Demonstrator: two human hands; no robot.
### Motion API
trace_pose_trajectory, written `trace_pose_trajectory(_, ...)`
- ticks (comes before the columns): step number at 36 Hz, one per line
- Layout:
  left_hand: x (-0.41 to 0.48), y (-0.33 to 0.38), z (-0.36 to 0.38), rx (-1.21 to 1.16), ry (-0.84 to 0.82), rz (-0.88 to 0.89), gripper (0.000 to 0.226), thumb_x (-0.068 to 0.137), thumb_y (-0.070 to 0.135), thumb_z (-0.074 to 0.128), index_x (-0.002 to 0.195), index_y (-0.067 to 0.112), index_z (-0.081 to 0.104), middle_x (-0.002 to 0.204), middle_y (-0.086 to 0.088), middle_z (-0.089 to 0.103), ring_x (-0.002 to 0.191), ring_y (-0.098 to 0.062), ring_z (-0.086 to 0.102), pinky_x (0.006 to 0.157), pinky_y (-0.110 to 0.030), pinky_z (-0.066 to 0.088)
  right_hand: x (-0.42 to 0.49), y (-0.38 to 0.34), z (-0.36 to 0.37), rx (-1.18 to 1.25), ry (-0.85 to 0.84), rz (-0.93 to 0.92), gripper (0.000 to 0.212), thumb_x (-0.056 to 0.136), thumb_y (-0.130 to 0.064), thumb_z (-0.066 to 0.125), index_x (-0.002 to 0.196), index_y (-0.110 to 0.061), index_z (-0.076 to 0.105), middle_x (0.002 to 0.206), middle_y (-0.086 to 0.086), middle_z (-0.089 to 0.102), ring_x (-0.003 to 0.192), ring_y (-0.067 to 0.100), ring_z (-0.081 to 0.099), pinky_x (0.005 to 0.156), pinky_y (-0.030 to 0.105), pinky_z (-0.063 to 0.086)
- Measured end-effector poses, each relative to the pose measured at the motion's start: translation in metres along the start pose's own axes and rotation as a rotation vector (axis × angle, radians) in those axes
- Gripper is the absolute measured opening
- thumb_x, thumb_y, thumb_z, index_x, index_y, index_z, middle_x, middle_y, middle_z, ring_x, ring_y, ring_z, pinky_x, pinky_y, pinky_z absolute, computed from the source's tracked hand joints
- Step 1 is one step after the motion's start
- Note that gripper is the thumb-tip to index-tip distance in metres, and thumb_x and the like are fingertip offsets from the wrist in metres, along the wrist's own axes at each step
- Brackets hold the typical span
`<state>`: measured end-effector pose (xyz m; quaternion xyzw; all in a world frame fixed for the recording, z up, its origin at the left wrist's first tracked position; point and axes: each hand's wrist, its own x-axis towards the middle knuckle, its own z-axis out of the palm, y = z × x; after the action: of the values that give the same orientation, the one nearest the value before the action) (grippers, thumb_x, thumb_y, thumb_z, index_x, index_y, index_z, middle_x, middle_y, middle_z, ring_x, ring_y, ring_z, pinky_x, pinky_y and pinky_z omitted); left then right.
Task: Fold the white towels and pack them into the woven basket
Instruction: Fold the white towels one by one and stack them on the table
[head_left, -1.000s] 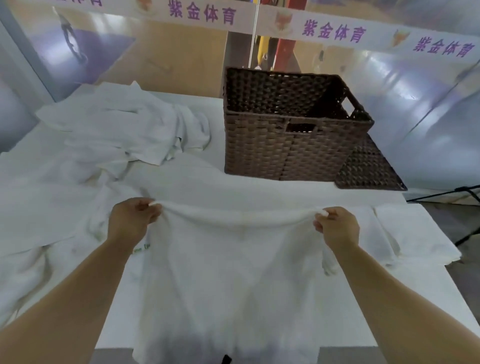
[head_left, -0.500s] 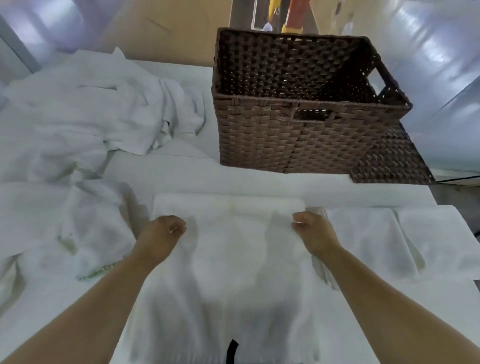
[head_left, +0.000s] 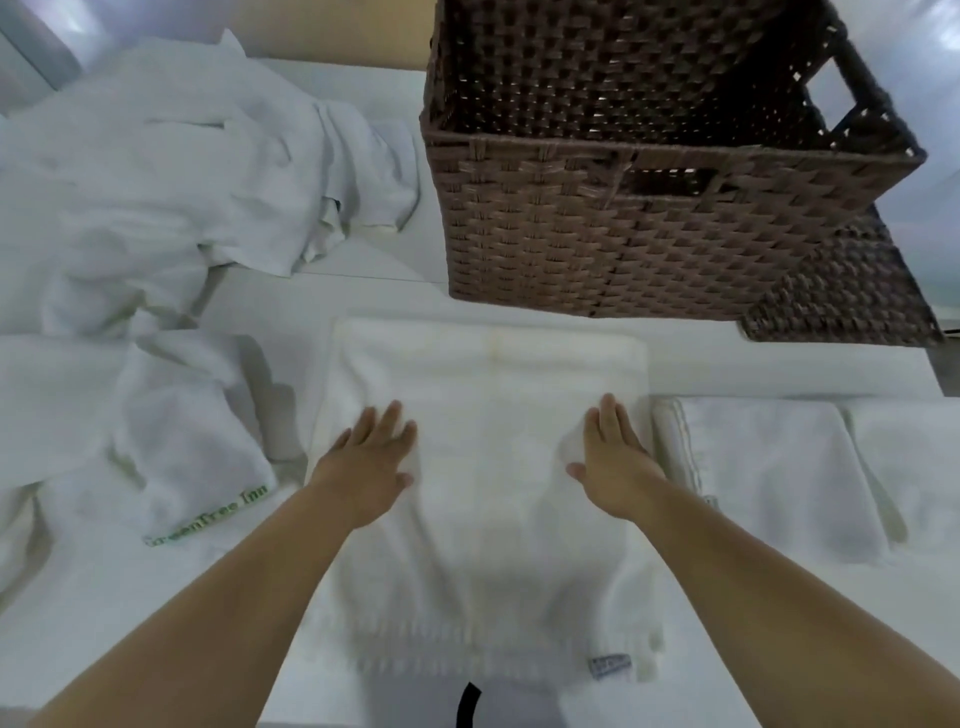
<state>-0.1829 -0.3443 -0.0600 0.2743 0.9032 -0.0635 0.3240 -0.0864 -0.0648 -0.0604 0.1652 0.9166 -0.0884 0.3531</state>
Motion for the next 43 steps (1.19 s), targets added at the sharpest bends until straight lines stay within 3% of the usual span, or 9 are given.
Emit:
trace_pose_trajectory(7, -0.016, -0.001, 0.007, -0.056, 0.046, -0.064, 0.066, 0.097, 0.050, 0.035, 0.149, 0.036, -0.003, 0.156, -0.009, -0.021, 0.145, -0.026, -0.014, 0.116, -0.039, 0.012, -0.017, -0.003, 0.008, 0.076, 0.106, -0.013, 0.069, 0.101, -0.037, 0.035, 0.151, -0.011, -0.005, 0.157, 0.005, -0.024, 0.145, 0.022, -0.016, 0.117, 0.035, 0.008)
trace_pose_trajectory(13, -0.049, 0.003, 0.028, -0.157, 0.179, -0.038, 0.058, 0.096, 0.045, 0.040, 0.148, 0.025, 0.023, 0.158, -0.002, -0.001, 0.145, -0.024, 0.005, 0.114, -0.037, 0.024, -0.060, -0.012, 0.037, 0.146, 0.209, -0.155, 0.057, 0.099, -0.037, 0.043, 0.149, -0.020, 0.021, 0.159, -0.002, -0.001, 0.146, 0.019, 0.000, 0.112, 0.034, 0.027)
trace_pose_trajectory(18, -0.083, 0.016, 0.054, -0.253, 0.238, 0.061, 0.054, 0.091, 0.038, 0.054, 0.141, 0.025, 0.038, 0.155, -0.001, 0.010, 0.138, -0.023, 0.023, 0.111, -0.032, 0.027, -0.095, -0.021, 0.074, 0.121, 0.235, -0.228, 0.049, 0.097, -0.039, 0.045, 0.142, -0.022, 0.034, 0.155, -0.002, 0.013, 0.142, 0.019, 0.008, 0.110, 0.031, 0.029)
trace_pose_trajectory(23, -0.110, 0.021, 0.085, -0.265, 0.244, 0.160, 0.058, 0.085, 0.035, 0.060, 0.138, 0.026, 0.039, 0.142, 0.000, 0.024, 0.130, -0.021, 0.029, 0.105, -0.030, 0.032, -0.121, -0.024, 0.109, 0.074, 0.245, -0.172, 0.049, 0.095, -0.047, 0.045, 0.137, -0.023, 0.037, 0.139, 0.001, 0.028, 0.131, 0.022, 0.022, 0.106, 0.029, 0.030)
trace_pose_trajectory(27, -0.124, 0.014, 0.103, -0.155, 0.230, 0.258, 0.057, 0.084, 0.038, 0.064, 0.136, 0.023, 0.045, 0.142, -0.003, 0.035, 0.137, -0.026, 0.025, 0.112, -0.038, 0.027, -0.135, -0.021, 0.127, 0.125, 0.246, -0.159, 0.057, 0.092, -0.047, 0.050, 0.142, -0.027, 0.031, 0.150, -0.001, 0.017, 0.137, 0.021, 0.018, 0.110, 0.032, 0.025)
trace_pose_trajectory(30, -0.130, 0.010, 0.104, -0.125, 0.339, 0.324, 0.048, 0.067, 0.023, 0.085, 0.111, 0.012, 0.069, 0.123, -0.014, 0.059, 0.120, -0.040, 0.051, 0.093, -0.050, 0.048, -0.141, -0.021, 0.136, 0.119, 0.225, -0.160, 0.065, 0.092, -0.049, 0.049, 0.147, -0.027, 0.023, 0.156, -0.005, 0.005, 0.143, 0.018, 0.007, 0.112, 0.033, 0.022)
trace_pose_trajectory(33, -0.130, 0.009, 0.100, -0.058, 0.438, 0.367, 0.045, 0.050, 0.019, 0.093, 0.089, 0.010, 0.075, 0.105, -0.014, 0.069, 0.099, -0.040, 0.065, 0.073, -0.049, 0.057, -0.142, -0.023, 0.141, 0.119, 0.234, -0.133, 0.063, 0.094, -0.048, 0.048, 0.148, -0.026, 0.023, 0.158, -0.004, 0.002, 0.145, 0.019, 0.006, 0.114, 0.034, 0.021)
trace_pose_trajectory(39, -0.127, 0.006, 0.097, 0.049, 0.511, 0.431, 0.045, 0.047, 0.006, 0.092, 0.089, 0.005, 0.074, 0.095, -0.011, 0.073, 0.088, -0.034, 0.070, 0.061, -0.042, 0.059, -0.139, -0.026, 0.143, -0.016, 0.278, -0.165, 0.055, 0.099, -0.043, 0.039, 0.146, -0.017, 0.028, 0.158, 0.005, 0.009, 0.145, 0.024, 0.012, 0.114, 0.036, 0.019)
trace_pose_trajectory(43, -0.128, 0.004, 0.093, 0.041, 0.483, 0.438, 0.043, 0.054, 0.001, 0.086, 0.095, 0.002, 0.070, 0.090, -0.013, 0.072, 0.085, -0.035, 0.070, 0.058, -0.040, 0.058, -0.141, -0.024, 0.144, -0.122, 0.311, -0.229, 0.047, 0.100, -0.025, 0.041, 0.144, -0.008, 0.036, 0.153, 0.013, 0.029, 0.142, 0.031, 0.025, 0.112, 0.042, 0.027)
